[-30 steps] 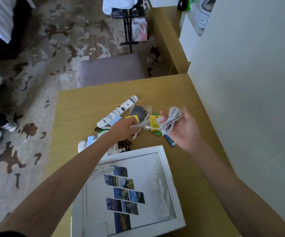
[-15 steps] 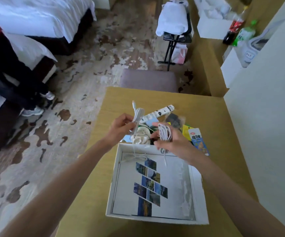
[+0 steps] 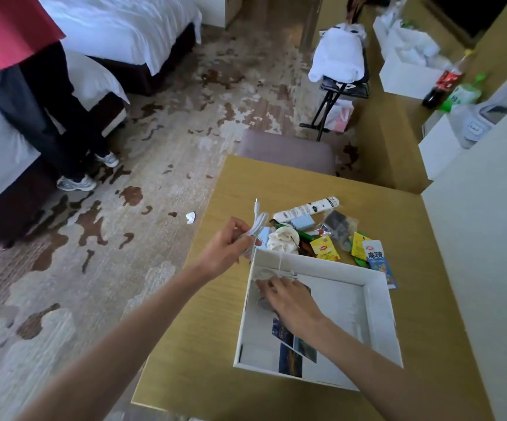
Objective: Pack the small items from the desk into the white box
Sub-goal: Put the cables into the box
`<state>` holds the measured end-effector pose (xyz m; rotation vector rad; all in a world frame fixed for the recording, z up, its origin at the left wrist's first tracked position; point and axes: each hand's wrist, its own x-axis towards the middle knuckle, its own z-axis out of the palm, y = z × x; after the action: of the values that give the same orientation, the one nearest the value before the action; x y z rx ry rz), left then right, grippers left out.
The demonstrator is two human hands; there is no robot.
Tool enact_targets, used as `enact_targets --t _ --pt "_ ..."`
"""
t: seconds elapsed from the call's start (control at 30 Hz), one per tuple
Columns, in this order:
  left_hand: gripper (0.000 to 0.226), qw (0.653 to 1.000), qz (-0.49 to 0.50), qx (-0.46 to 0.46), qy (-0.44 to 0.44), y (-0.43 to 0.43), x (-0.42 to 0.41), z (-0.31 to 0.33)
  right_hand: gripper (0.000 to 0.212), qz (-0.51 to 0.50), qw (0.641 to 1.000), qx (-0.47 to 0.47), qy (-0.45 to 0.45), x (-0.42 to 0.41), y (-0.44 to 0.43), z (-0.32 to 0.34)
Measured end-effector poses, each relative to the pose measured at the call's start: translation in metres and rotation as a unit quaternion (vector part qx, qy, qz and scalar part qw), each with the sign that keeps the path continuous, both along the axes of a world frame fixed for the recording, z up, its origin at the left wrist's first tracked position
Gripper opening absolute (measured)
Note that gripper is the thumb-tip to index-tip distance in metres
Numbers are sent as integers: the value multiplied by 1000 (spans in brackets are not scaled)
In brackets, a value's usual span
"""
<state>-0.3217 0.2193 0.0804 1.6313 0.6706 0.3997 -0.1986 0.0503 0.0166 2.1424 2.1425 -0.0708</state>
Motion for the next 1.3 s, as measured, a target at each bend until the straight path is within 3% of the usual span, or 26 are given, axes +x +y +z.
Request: enact_targets --t 0.13,0.43,0.6,0.77,0.87,0.93,0.97,1.03,1.07,1.1,1.17,1.23,1.3 --pt "10 1000 -23 17 2 -2 -9 -7 76 -13 998 14 53 -2 -5 -4" --pt "13 997 -66 43 20 -9 -15 -10 58 -46 995 79 29 -8 -7 -10" --pt "12 994 -76 78 29 -14 -15 -8 61 -52 991 114 43 -5 8 -16" --pt "19 993 -61 92 48 -23 -16 -11 54 -15 990 109 88 3 -1 -17" --pt "22 989 -63 123 59 -28 -18 -11 39 -13 979 155 135 11 -11 -8" --pt "24 978 -81 174 78 -35 -22 -13 27 -102 941 191 260 12 -22 1" --pt "24 971 -93 202 88 -39 -23 -15 26 -174 895 183 368 13 -25 8" --pt "24 951 -115 266 104 -46 -24 -17 27 -308 733 118 595 20 -28 25" --pt "25 940 -122 301 107 -51 -25 -18 30 -351 655 75 665 25 -29 33" --pt "25 927 -130 337 101 -57 -25 -20 36 -370 609 31 701 28 -32 38" --pt "26 892 -147 420 77 -69 -27 -24 47 -346 606 -41 715 30 -39 42" --pt "26 857 -163 484 67 -80 -26 -27 47 -299 654 -70 691 28 -47 40" --pt "28 834 -175 518 76 -85 -21 -28 33 -263 708 -69 652 29 -53 39"
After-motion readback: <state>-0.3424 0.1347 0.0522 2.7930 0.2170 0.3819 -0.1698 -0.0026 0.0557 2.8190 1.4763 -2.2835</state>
